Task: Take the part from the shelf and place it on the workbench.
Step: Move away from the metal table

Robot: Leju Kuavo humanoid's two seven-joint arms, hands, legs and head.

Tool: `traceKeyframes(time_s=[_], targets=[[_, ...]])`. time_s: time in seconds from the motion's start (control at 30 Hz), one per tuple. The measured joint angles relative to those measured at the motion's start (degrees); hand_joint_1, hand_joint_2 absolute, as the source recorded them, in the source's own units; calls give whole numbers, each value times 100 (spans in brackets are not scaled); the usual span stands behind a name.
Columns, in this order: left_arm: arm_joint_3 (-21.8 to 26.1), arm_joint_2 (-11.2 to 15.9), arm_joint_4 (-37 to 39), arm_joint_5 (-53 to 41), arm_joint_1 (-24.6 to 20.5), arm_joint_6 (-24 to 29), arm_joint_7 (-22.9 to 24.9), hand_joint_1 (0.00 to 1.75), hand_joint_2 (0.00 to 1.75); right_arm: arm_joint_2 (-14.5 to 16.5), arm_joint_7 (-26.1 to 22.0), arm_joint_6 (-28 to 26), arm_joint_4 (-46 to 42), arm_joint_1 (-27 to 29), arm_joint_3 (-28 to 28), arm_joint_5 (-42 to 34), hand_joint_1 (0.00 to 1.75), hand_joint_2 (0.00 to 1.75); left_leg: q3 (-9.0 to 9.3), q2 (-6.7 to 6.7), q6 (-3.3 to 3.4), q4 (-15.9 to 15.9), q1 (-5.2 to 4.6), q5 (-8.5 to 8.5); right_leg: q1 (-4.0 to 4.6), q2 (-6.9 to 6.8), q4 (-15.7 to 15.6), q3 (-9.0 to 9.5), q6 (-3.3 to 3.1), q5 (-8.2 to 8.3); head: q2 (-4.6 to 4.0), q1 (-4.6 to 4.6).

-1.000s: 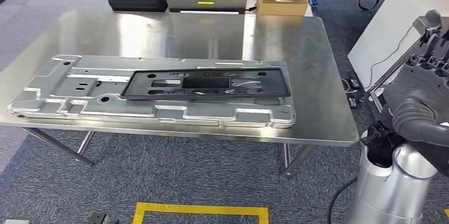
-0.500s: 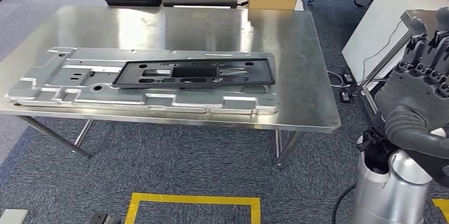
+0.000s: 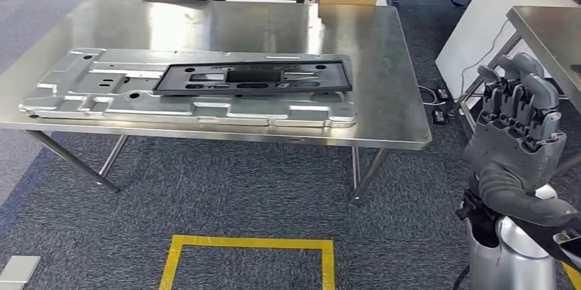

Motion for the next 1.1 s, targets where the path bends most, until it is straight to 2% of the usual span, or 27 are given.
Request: traceKeyframes(time_s=[0.03,0.1,0.13,0.17,0.23,0.27,0.3,0.33,0.37,0.4,0.43,0.5,0.53,0.6,0.63,0.67,0.73,0.77,0.8,0.83,0.87,0.9,0.93,0.97,1.0,1.03,1.1], targets=[[20,0,0,28,1,5,-44,0,0,-9,-22,-1,2,34,13,-5,0,0,-27,-1,-32,19,-7,34,13,8,-87,32,-41,-27,0,-2],[62,7,0,72,8,7,-130,0,0,-15,-54,2,21,67,51,-13,0,0,-80,-15,-97,35,-1,55,4,4,-92,-50,-154,28,0,-4],[79,11,0,87,12,7,-158,0,0,-14,-61,7,34,72,77,-15,0,0,-121,-29,-134,108,8,-64,-6,-5,-94,-114,-219,82,0,-5],[94,15,0,101,16,7,-181,0,0,-14,-63,15,47,72,101,-16,0,0,-181,-43,-171,279,21,-283,-18,-14,-99,-192,-274,147,0,-7],[126,17,0,144,15,12,-229,0,0,-10,-62,37,73,76,144,-20,0,0,-318,-59,-236,896,52,-850,-16,-25,-95,-364,-322,281,0,-9],[144,17,0,169,13,14,-254,0,0,-5,-56,48,94,79,167,-20,0,0,-365,-59,-252,1230,60,-1026,-10,-30,-90,-449,-325,345,0,-8],[162,17,0,188,10,16,-275,0,0,0,-49,55,118,89,191,-17,0,0,-354,-59,-255,1455,63,-1064,-3,-35,-82,-536,-322,408,0,-8],[179,17,0,205,8,13,-292,0,0,4,-42,60,142,106,216,-13,0,0,-263,-60,-246,1507,64,-979,2,-39,-72,-622,-317,467,0,-8],[196,17,0,223,5,9,-306,0,0,8,-36,67,164,127,238,-6,0,0,-93,-62,-226,1378,62,-820,8,-41,-60,-702,-309,521,0,-8],[213,17,0,238,0,2,-319,0,0,9,-34,76,181,150,254,5,0,0,173,-65,-192,1054,56,-651,14,-41,-47,-778,-298,576,0,-8],[226,19,0,251,-8,-10,-331,0,0,9,-31,84,198,173,266,21,0,0,490,-76,-151,622,43,-559,20,-39,-36,-839,-283,626,0,-8],[242,31,0,260,-34,-34,-345,0,0,8,-36,95,233,254,285,85,0,0,999,-99,-79,-159,9,-579,29,-45,-29,-911,-231,732,0,-7],[247,36,0,262,-43,-43,-348,0,0,6,-54,95,265,334,300,132,0,0,1108,-108,-60,-354,-10,-627,27,-56,-33,-926,-196,785,0,-7],[271,32,1,267,-42,-47,-349,0,0,-9,-119,95,356,576,344,239,0,0,1089,-100,-25,-435,-17,-588,15,-66,-36,-949,-125,852,0,-6],[289,26,1,271,-34,-47,-350,0,0,-23,-149,88,410,710,369,297,0,0,1044,-87,1,-439,-8,-534,9,-61,10,-974,-98,771,0,-4],[308,21,1,275,-27,-46,-350,0,0,-40,-171,73,456,835,390,349,0,0,984,-71,37,-444,1,-464,7,-50,140,-1016,-82,576,0,-3],[339,15,0,298,-23,-46,-353,0,0,-82,-190,8,548,1066,442,454,0,0,824,-45,94,-440,1,-325,4,-35,717,-1148,-62,-30,0,3],[358,13,0,313,-22,-46,-353,0,0,-107,-192,-33,607,1196,481,510,0,0,734,-38,110,-430,-6,-258,5,-34,1091,-1206,-51,-266,0,4],[376,10,0,331,-20,-45,-352,0,0,-131,-193,-72,680,1347,527,566,0,0,636,-32,114,-411,-11,-197,5,-34,1401,-1227,-35,-366,0,6],[395,8,0,346,-16,-39,-349,0,0,-149,-194,-106,761,1513,574,613,0,0,534,-28,112,-380,-14,-144,4,-34,1568,-1181,-20,-322,0,7],[414,6,0,358,-12,-28,-346,0,0,-161,-194,-146,854,1681,619,656,0,0,431,-25,105,-337,-14,-102,4,-34,1543,-1049,-8,-179,0,7],[432,5,0,367,-10,-17,-344,0,0,-165,-194,-194,954,1838,656,699,0,0,329,-23,93,-284,-14,-69,4,-36,1319,-824,-6,-19,0,7],[451,3,0,371,-9,-7,-343,0,0,-166,-194,-262,1055,1978,689,747,0,0,237,-22,76,-220,-19,-44,6,-38,935,-512,-16,78,0,7],[467,-1,0,370,-10,-1,-343,0,0,-166,-194,-358,1170,2098,720,805,0,0,161,-21,55,-154,-27,-24,13,-40,501,-201,-41,88,0,7],[480,-4,0,367,-11,1,-344,0,0,-167,-183,-471,1303,2202,750,865,0,0,105,-20,30,-100,-34,1,23,-40,149,32,-72,46,0,6],[489,-8,0,362,-11,1,-345,0,0,-168,-153,-591,1455,2291,775,920,0,0,67,-19,3,-63,-37,31,37,-38,-80,171,-99,-11,0,5],[503,-12,0,337,-6,0,-358,0,0,-169,7,-831,1926,2421,806,1023,0,0,7,-19,-56,-37,-31,103,38,-39,-189,159,-168,-11,0,5]])
